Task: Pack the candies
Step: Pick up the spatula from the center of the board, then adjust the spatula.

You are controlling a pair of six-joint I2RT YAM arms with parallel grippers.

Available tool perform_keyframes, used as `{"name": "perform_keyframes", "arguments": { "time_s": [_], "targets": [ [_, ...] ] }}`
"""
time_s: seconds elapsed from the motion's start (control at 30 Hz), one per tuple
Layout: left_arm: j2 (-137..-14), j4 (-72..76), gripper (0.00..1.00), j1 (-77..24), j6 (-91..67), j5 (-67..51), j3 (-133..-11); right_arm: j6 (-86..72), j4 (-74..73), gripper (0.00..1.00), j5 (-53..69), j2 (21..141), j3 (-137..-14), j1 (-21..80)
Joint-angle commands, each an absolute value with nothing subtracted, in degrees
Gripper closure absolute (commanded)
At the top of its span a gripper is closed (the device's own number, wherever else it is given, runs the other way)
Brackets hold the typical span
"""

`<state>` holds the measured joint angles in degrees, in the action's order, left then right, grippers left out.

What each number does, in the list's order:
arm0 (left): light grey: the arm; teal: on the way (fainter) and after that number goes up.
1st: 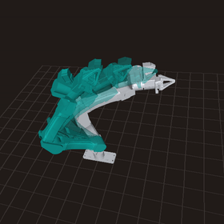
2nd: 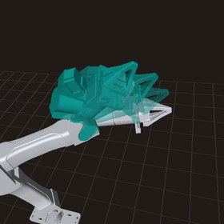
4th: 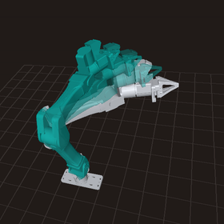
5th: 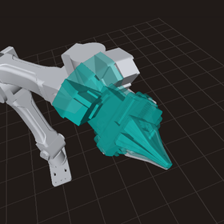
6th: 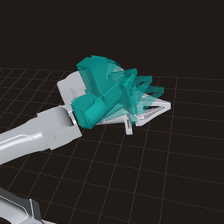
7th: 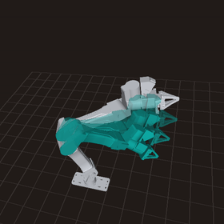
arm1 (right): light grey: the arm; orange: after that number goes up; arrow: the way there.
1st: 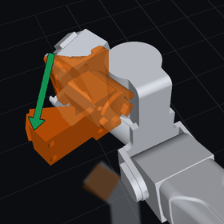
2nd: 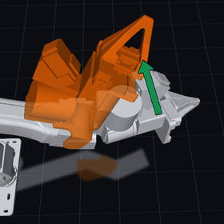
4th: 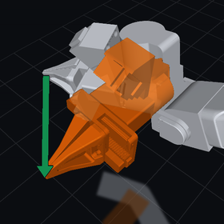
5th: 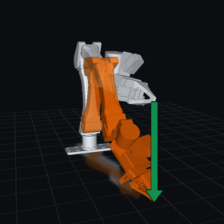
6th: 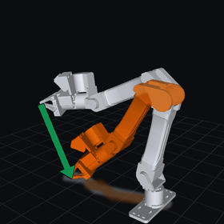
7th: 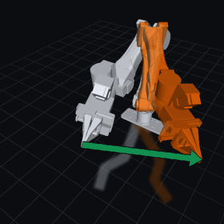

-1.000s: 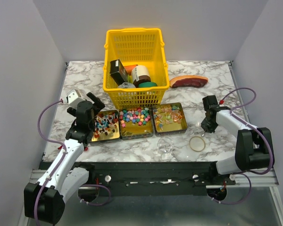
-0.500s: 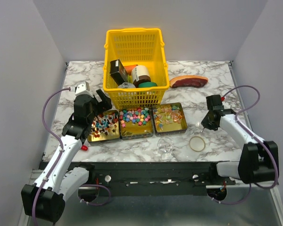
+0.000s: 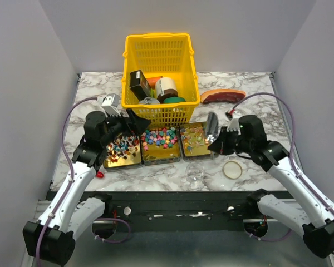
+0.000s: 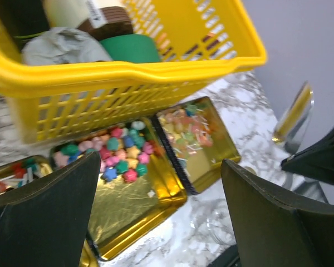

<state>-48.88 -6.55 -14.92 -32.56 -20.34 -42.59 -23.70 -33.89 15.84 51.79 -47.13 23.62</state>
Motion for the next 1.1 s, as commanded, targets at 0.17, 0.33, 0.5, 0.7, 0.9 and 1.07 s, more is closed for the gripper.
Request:
{"name": "perform_keyframes", "arguments": {
  "time_s": [0.17, 0.33, 0.5, 0.7, 0.9, 1.07],
  "targets": [
    [-56.2, -6.8, 0.01, -21.9, -31.8, -34.4, -52.6, -14.2, -37.5, 0.99, 16.9, 57.7, -56.9, 46.1],
    [-60.2, -8.4, 0.01, -24.7, -30.0, -38.8, -54.8, -10.6, -42.2, 0.99, 11.8, 67.2, -64.6, 56.0],
    [-61.3, -12.5, 0.06, -24.9, -27.7, -44.4, -55.3, -9.4, -44.5, 0.99, 7.4, 70.8, -67.1, 58.2],
    [-61.6, -17.7, 0.12, -24.9, -24.5, -49.2, -54.3, -7.9, -45.1, 0.99, 7.8, 70.0, -68.4, 58.4],
    [-64.6, -16.3, 0.22, -25.0, -25.2, -54.0, -53.6, -5.0, -45.4, 0.99, 11.2, 69.0, -69.2, 59.3],
    [-67.4, -17.5, 0.45, -25.5, -25.0, -57.6, -54.8, -3.7, -46.7, 0.99, 9.0, 67.7, -70.4, 59.9]
  ]
}}
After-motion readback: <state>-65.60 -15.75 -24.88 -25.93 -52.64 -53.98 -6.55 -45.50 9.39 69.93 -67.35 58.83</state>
